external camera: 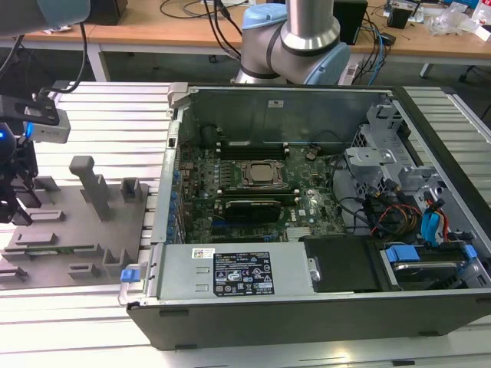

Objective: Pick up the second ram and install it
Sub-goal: 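Pick up the second ram and move it above second insertion slot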

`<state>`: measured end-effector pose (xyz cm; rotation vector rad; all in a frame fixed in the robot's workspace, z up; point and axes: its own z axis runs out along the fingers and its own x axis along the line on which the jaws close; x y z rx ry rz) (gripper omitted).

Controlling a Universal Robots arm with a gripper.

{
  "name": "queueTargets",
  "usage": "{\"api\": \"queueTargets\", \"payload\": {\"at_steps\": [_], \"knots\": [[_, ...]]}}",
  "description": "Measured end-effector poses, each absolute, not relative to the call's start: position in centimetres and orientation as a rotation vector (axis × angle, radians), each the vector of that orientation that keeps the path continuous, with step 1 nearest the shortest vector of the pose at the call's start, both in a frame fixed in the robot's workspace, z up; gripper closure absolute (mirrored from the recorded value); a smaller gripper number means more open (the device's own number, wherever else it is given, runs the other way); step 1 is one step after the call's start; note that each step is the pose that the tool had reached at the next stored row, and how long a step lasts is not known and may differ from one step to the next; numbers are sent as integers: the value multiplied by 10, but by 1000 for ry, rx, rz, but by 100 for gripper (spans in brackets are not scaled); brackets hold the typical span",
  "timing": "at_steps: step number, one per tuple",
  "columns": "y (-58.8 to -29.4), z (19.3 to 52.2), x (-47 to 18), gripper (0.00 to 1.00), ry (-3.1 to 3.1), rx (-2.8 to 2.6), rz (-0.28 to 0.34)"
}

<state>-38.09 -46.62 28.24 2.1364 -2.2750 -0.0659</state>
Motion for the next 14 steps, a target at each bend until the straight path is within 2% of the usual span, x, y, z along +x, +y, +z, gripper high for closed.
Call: {"api": "queueTargets", "payload": {"at_steps": [14], "knots": [[-466,272,-381,64,-2271,2140,-66]]}}
